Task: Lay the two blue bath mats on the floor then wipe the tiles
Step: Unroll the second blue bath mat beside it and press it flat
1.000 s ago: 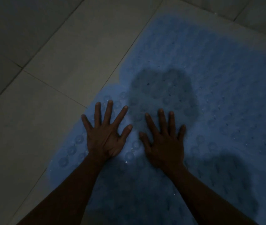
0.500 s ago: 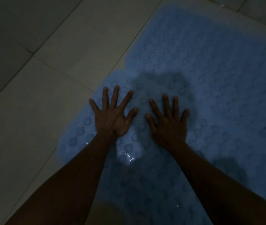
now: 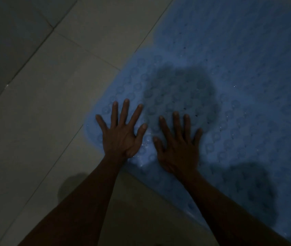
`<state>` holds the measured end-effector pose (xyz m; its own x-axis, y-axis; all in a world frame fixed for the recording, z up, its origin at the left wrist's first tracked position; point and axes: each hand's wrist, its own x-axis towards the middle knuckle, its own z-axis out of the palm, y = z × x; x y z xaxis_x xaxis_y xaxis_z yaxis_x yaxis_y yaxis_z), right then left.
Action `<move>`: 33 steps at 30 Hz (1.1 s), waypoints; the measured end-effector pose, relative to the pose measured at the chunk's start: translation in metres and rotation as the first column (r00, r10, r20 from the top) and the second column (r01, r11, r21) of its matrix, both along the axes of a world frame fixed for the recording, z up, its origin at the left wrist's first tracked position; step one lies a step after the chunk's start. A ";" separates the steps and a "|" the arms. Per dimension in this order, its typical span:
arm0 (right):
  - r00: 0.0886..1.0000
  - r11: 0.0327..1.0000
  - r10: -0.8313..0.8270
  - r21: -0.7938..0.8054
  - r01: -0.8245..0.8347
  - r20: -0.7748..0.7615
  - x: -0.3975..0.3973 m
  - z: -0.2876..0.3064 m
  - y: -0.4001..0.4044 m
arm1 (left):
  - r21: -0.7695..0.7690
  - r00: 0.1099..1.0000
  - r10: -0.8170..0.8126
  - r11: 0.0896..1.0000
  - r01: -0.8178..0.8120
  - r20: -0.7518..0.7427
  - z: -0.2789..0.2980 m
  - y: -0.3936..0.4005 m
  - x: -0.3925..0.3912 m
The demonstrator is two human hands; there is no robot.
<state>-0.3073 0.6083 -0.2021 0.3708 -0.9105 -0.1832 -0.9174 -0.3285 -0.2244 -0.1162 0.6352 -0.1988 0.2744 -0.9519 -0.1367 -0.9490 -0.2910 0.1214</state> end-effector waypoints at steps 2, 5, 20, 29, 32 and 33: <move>1.000 1.000 -0.003 0.007 0.004 -0.007 0.002 0.001 -0.001 | 0.018 1.000 0.020 1.000 -0.020 -0.023 0.000 -0.002 0.000; 1.000 1.000 -0.004 -0.008 0.004 -0.015 0.003 0.004 -0.001 | 0.034 0.998 0.033 0.999 -0.032 -0.049 0.003 -0.004 0.000; 0.999 0.995 0.005 -0.101 0.000 0.053 0.003 -0.005 -0.001 | 0.043 0.997 0.044 0.998 -0.042 -0.056 0.004 -0.006 -0.001; 0.994 0.993 -0.003 -0.121 0.016 0.108 -0.016 -0.009 0.008 | 0.095 0.990 0.099 0.991 -0.089 -0.099 0.013 -0.003 -0.017; 0.991 0.989 -0.098 -0.104 0.106 0.088 -0.065 -0.007 0.035 | 0.083 0.991 0.026 0.996 -0.016 -0.129 0.010 0.008 -0.057; 0.988 0.986 -0.130 -0.094 0.138 0.081 -0.086 -0.006 0.045 | 0.056 0.992 -0.048 0.997 0.055 -0.117 0.009 0.015 -0.079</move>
